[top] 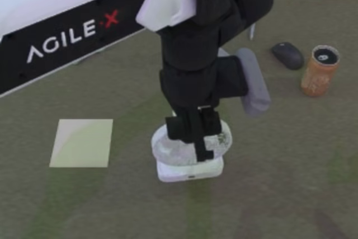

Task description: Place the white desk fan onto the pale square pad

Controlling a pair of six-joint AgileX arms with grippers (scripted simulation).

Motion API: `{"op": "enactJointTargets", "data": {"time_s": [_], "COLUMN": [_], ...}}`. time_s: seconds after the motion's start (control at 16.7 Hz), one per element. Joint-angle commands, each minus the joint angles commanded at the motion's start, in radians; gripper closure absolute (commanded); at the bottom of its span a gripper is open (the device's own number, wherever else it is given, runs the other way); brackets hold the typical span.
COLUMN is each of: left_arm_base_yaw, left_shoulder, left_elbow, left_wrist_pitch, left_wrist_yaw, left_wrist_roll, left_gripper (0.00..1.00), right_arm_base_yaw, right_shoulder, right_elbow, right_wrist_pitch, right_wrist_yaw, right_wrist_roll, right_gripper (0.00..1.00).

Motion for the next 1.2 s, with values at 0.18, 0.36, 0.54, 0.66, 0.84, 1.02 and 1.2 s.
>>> {"op": "enactJointTargets", "data": {"time_s": [0.18, 0.36, 0.54, 0.66, 0.84, 1.02, 1.2], "left_arm_base_yaw": [-0.005, 0.028, 0.134, 0.231, 0.390, 0.522, 0.579], "left_shoulder": [0.000, -0.007, -0.036, -0.066, -0.113, -0.155, -0.177], "left_elbow": [-0.002, -0.014, -0.054, -0.092, -0.155, -0.210, -0.236], "left_wrist_pitch": [0.002, 0.002, 0.006, 0.012, 0.023, 0.033, 0.040], "left_wrist_yaw": [0.000, 0.000, 0.000, 0.001, 0.001, 0.002, 0.002], "left_wrist_roll": [0.001, 0.039, 0.165, 0.287, 0.484, 0.633, 0.691], "left_gripper": [1.00, 1.00, 1.00, 1.00, 1.00, 1.00, 1.00], "right_arm_base_yaw": [0.000, 0.000, 0.000, 0.000, 0.000, 0.000, 0.000], "right_shoulder": [0.000, 0.000, 0.000, 0.000, 0.000, 0.000, 0.000], "right_elbow": [0.000, 0.000, 0.000, 0.000, 0.000, 0.000, 0.000], "right_wrist_pitch": [0.000, 0.000, 0.000, 0.000, 0.000, 0.000, 0.000], "right_wrist_yaw": [0.000, 0.000, 0.000, 0.000, 0.000, 0.000, 0.000], "right_wrist_roll": [0.000, 0.000, 0.000, 0.000, 0.000, 0.000, 0.000], "right_gripper": [0.00, 0.00, 0.00, 0.00, 0.00, 0.00, 0.00]}}
